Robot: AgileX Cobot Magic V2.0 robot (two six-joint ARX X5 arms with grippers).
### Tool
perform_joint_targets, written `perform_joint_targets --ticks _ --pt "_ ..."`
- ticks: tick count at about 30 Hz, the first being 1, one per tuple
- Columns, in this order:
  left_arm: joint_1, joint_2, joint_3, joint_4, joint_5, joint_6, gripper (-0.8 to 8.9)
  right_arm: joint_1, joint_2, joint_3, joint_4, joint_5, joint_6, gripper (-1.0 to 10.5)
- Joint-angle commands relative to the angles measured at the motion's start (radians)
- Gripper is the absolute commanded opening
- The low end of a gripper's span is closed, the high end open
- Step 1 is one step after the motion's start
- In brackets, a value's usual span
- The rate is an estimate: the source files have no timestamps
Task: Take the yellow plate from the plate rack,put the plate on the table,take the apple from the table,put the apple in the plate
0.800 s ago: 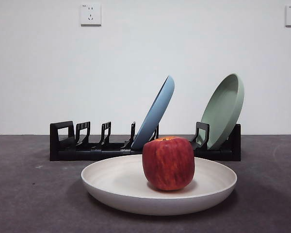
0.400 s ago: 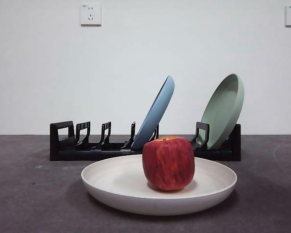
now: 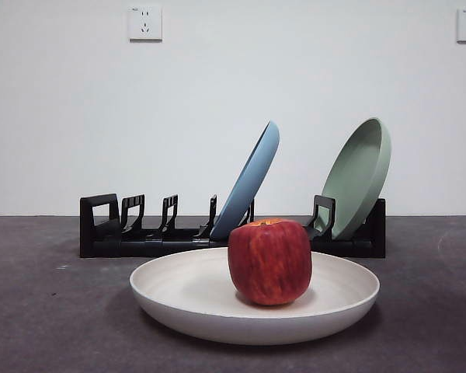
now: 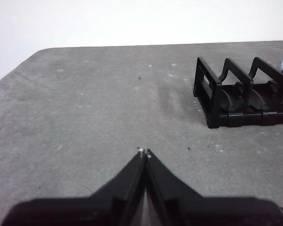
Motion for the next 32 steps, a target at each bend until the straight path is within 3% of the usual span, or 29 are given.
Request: perform_joint_targets --ticks 1,5,32 --pt "0.005 -0.003 -0.014 0.004 -0.001 -0.002 -0.02 -0.002 -0.003 -0.012 0.000 -0.030 0.018 0.0" --pt "0.005 -0.003 -0.014 0.004 -0.001 -0.002 -0.02 -0.002 0.008 -0.012 -0.002 -0.105 0.083 0.0" --pt "0.005 -0.003 -0.014 0.005 -0.001 -0.002 -0.02 -0.002 0.009 -0.012 -0.002 -0.097 0.082 0.0"
